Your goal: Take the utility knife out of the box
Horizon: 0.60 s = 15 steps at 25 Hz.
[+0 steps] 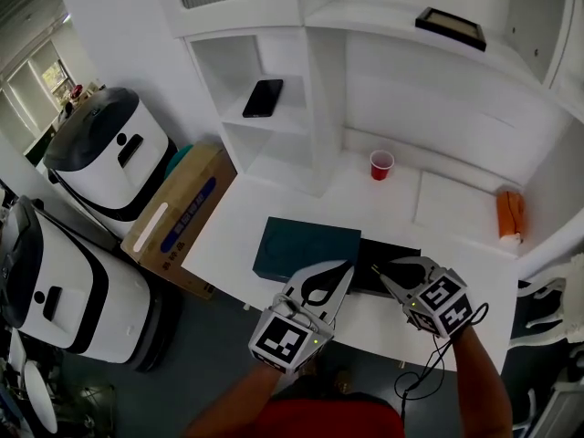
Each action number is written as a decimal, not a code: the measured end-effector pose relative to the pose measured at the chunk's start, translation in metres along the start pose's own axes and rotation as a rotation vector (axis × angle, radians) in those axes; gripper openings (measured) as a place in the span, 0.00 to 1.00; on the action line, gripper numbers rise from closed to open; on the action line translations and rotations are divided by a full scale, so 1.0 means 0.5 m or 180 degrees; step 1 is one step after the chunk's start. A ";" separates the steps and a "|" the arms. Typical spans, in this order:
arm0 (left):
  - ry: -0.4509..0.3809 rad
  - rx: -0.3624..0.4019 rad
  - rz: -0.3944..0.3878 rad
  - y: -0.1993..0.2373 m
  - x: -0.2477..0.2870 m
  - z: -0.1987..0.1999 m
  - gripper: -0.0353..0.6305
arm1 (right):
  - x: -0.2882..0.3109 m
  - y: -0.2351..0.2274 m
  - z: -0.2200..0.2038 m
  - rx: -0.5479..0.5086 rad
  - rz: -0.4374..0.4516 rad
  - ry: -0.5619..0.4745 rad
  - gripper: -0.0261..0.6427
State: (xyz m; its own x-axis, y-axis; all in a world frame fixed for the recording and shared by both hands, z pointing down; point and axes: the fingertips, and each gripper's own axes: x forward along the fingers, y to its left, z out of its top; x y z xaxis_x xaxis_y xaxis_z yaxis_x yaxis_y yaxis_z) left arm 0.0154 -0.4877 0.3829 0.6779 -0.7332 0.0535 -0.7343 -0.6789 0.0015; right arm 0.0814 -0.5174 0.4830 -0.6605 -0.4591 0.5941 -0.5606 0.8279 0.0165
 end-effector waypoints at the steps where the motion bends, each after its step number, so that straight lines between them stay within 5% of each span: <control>1: 0.0004 -0.0010 -0.0003 0.004 0.002 -0.004 0.06 | 0.018 -0.003 -0.017 0.0006 0.0043 0.0146 0.20; 15: 0.0032 -0.0064 -0.0109 0.043 0.002 -0.026 0.06 | 0.164 -0.049 -0.184 -0.0125 0.0144 0.1810 0.27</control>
State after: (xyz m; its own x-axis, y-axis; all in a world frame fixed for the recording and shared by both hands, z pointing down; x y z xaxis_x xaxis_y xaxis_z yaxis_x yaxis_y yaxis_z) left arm -0.0001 -0.5025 0.3958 0.7024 -0.7089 0.0632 -0.7112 -0.7026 0.0235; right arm 0.0870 -0.5455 0.6051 -0.3048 -0.1862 0.9340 -0.5118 0.8591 0.0043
